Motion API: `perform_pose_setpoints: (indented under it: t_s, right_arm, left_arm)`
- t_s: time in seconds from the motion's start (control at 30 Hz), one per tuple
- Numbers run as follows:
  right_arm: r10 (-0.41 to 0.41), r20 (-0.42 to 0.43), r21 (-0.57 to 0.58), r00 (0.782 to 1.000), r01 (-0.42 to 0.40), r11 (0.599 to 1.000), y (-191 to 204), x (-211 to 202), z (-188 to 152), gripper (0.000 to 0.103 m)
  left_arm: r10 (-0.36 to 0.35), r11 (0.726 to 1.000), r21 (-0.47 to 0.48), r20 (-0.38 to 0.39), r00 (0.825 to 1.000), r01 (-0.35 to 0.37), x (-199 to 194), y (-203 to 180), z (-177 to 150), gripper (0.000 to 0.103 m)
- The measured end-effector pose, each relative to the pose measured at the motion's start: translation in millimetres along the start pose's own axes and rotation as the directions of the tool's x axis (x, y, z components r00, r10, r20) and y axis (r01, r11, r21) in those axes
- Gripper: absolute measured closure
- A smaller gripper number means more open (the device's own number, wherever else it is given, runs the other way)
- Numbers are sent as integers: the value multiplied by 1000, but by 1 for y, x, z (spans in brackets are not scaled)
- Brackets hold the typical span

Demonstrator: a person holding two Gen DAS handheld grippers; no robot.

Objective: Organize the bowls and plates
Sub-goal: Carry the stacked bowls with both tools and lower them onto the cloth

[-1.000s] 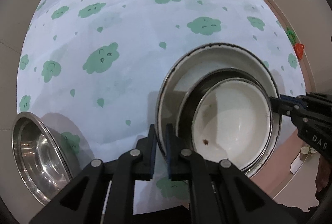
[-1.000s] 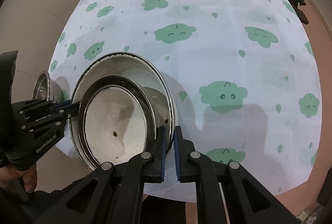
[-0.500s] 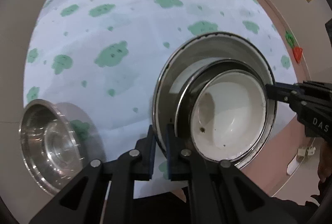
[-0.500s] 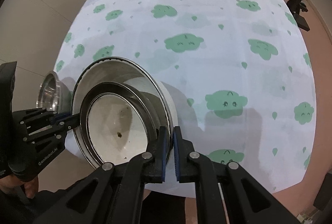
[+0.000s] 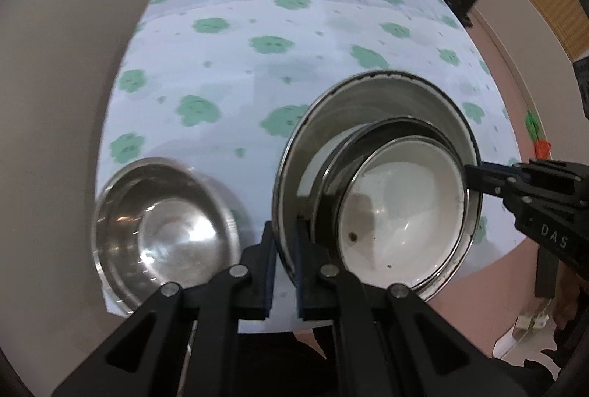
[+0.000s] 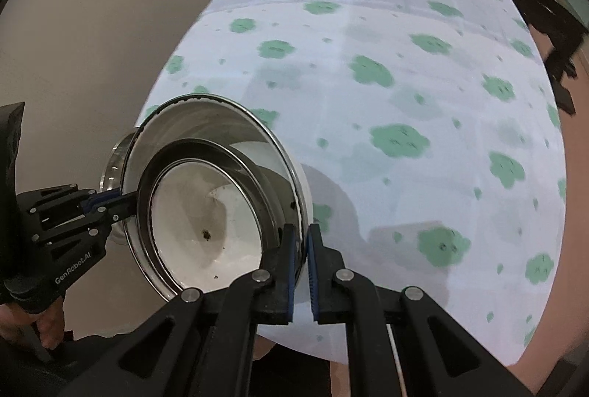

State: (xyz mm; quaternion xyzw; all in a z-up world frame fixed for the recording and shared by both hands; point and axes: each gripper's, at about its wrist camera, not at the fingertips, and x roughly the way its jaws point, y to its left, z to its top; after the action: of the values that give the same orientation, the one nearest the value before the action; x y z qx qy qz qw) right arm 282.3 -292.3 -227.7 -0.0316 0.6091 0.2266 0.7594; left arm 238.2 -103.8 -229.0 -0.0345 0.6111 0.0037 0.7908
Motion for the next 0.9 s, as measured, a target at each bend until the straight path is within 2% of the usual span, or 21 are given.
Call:
perform_pose_setpoints:
  t_s: [0.43,0.9]
  right_arm:
    - [77,-26,-184,997,-81,980,93,16,40,95]
    - [89,-117,-272,989,-118,955,162,64,58,95]
  left_arm:
    - [76,982,-173,15,997,-73,-25,90,-18,100]
    - [97,961,-258,-42,994,-105,-9,164,-35,100]
